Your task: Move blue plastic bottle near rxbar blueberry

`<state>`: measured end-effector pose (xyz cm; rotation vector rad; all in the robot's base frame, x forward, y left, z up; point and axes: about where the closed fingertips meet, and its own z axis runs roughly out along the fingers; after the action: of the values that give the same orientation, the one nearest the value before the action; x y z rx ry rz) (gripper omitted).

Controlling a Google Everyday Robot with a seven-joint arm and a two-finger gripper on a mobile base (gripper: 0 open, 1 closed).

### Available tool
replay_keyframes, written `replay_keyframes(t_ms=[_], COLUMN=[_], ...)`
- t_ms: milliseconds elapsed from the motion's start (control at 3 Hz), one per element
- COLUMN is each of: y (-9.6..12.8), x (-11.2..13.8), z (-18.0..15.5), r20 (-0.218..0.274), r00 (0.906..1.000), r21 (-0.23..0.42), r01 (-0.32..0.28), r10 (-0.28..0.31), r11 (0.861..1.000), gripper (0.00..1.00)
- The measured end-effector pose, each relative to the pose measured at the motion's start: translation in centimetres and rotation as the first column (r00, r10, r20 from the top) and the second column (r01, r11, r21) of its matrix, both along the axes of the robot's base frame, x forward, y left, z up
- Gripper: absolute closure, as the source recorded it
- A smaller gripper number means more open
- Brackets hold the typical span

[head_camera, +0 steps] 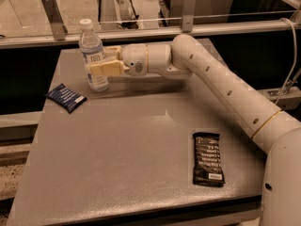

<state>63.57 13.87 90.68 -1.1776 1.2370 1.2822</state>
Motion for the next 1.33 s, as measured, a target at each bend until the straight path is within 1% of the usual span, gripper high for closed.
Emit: replay_keyframes(t_ms=[333,667,1000,1333], y=[0.2,0.1,-2.1,-6.9], x=[0.0,0.0,0.3,0.6], z=[-0.5,-0.5,1.0,4.5], r20=[-0.002,-0.001,0.047,0.136], r00=[1.0,1.0,0.9988,0.9891], r21=[-0.007,-0.009,-0.046,-0.148], r01=[-0.008,-0.008,0.017,0.075], r10=[0.008,0.008,-0.015,-0.055], r11=[1.0,1.0,0.999,0.986], gripper=[0.0,0.0,0.0,0.0])
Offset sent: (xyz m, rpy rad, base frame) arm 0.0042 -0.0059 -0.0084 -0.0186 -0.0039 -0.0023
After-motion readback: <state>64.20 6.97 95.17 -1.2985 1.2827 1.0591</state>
